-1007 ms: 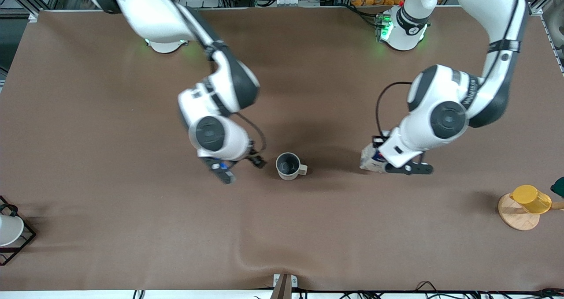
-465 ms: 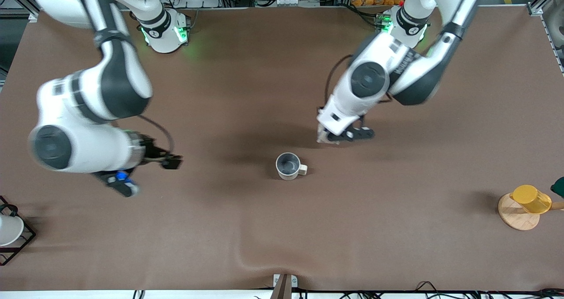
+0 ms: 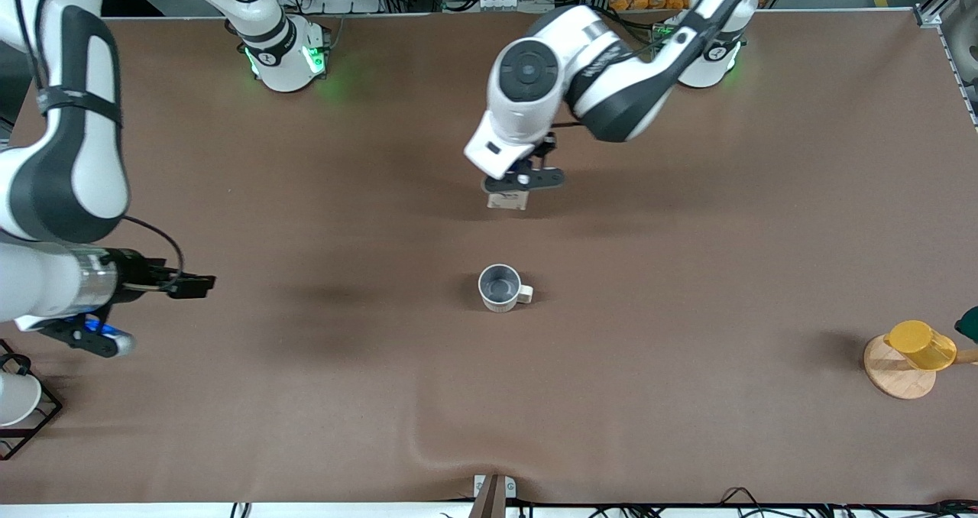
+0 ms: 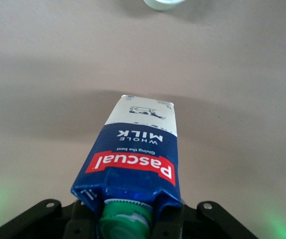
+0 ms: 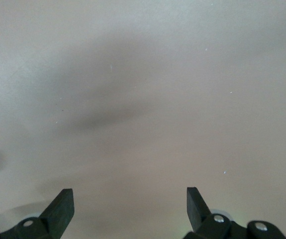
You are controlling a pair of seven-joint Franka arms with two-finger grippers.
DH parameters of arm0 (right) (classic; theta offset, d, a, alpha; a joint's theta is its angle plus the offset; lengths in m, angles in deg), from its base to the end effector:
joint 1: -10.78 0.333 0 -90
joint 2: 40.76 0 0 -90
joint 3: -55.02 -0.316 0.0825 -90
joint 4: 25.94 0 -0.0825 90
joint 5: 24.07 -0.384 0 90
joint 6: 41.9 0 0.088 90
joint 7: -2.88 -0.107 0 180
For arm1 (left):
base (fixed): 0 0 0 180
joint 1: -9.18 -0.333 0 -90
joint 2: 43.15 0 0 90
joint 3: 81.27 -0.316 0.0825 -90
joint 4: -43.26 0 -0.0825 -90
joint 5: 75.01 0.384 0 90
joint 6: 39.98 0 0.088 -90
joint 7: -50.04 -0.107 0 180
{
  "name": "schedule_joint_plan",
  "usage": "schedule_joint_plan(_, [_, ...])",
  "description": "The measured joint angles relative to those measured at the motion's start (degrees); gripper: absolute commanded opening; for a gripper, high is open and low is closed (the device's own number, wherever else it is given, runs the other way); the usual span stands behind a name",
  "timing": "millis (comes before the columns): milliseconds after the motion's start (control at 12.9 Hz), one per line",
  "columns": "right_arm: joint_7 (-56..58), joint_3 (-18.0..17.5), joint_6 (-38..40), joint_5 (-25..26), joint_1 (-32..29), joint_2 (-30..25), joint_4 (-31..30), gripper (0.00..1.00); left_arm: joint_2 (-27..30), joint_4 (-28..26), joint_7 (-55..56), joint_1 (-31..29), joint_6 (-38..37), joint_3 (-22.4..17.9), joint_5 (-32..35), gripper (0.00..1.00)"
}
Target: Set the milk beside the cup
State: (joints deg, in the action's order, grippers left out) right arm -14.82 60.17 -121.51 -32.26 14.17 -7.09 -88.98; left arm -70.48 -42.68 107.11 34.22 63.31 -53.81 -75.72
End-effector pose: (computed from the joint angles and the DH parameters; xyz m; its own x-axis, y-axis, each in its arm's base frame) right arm 0.6877 0.0128 0.4607 0.9016 -0.3062 -0.3056 -0.3213 -0.9470 0.0009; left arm 0.4434 -0.5011 0.4093 0.9607 0.1102 -0.2549 0.1184 -0.9928 0.0167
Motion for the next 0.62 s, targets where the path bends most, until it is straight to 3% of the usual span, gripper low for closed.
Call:
schedule_joint_plan(155, [3.25, -0.06, -0.14, 3.45, -0.14, -1.33, -0.82, 1.0, -3.76, 2.4, 0.41, 0.67, 0.0, -0.33, 1.05, 0.0])
schedule_joint_plan(387, [7.85, -0.01, -2.85, 4.2, -2.84, -5.18, -5.81, 1.0, -7.75, 5.12, 0.41, 0.38, 0.03, -1.05, 4.35, 0.0])
schedule_joint_plan(620, [9.17, -0.2, -6.14, 4.2, -3.62, -14.15, -13.74, 1.0, -9.96, 8.8, 0.41, 0.45, 0.04, -1.53, 5.82, 0.0])
